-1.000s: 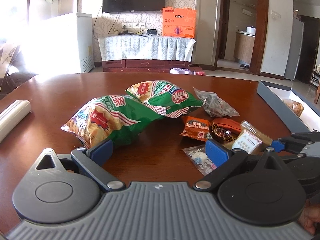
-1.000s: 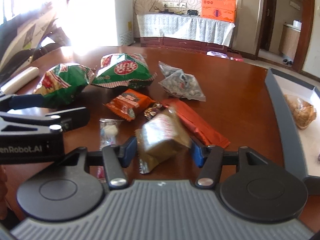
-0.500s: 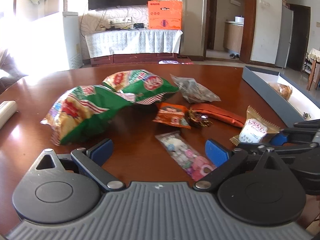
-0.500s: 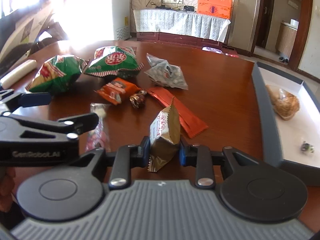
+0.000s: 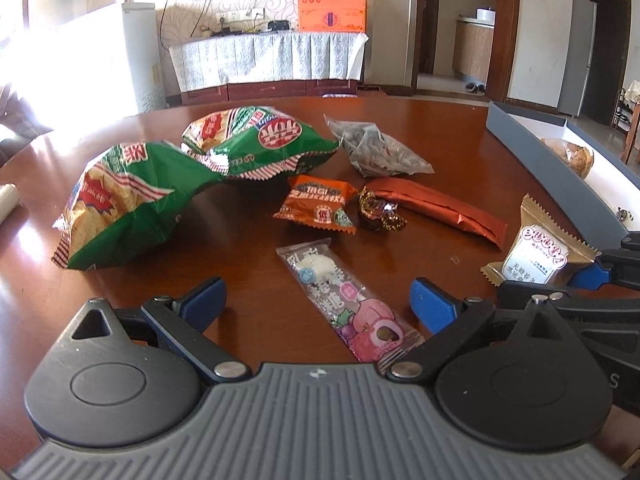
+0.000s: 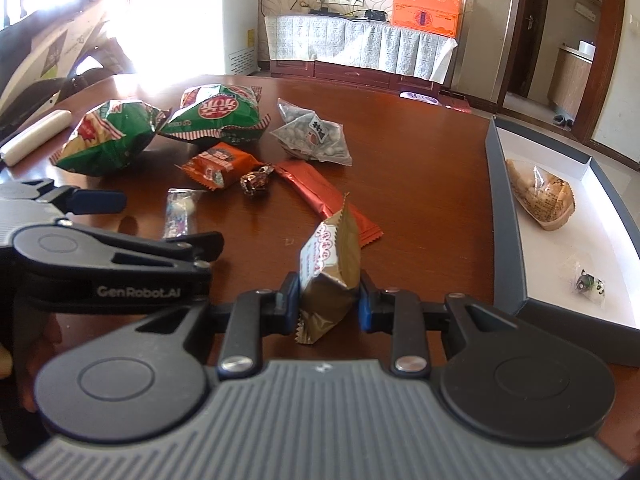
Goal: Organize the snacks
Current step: 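Close the right gripper on the gold-wrapped pastry packet and lift it, then close the left gripper on the pink lollipop packet while the right holds the pastry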
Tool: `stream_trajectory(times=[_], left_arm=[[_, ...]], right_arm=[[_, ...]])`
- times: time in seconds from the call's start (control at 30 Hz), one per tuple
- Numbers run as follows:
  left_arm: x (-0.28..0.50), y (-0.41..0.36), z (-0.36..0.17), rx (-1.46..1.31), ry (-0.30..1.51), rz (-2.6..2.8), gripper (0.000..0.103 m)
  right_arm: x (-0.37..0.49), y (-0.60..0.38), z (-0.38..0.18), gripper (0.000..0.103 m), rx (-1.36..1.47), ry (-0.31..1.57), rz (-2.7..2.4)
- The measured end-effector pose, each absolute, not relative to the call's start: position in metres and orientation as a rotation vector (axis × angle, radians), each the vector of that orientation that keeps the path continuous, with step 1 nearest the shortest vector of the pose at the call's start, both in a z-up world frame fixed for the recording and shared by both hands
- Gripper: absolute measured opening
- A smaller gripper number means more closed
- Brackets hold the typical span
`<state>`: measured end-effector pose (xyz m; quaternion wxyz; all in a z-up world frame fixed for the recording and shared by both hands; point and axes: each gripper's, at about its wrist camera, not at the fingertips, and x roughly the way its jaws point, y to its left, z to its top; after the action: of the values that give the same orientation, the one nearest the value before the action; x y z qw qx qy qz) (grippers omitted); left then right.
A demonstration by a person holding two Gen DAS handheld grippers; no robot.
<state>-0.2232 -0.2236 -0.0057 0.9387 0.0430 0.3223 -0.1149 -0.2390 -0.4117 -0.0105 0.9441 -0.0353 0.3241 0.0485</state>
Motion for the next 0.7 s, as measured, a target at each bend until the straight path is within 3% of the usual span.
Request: stream_trajectory(times=[0.2, 0.5, 0.7], left_arm=[[-0.2211, -0.2222, -0.0075, 0.085, 0.670, -0.241, 0.099], [-0.2253, -0.2248, -0.0058, 0.097, 0.641, -0.282, 0.079], [-0.2264, -0.2248, -0.0060, 0.098, 0.638, -0.287, 0.078]], right_arm=[[-0.2399, -0.4105, -0.0105, 0.032, -0.075, 0.660, 0.102], [-0.2405, -0.4116, -0.0102, 0.032, -0.080, 0.659, 0.103], [-0.2410, -0.4107, -0.0100, 0.032, -0.084, 0.658, 0.104]])
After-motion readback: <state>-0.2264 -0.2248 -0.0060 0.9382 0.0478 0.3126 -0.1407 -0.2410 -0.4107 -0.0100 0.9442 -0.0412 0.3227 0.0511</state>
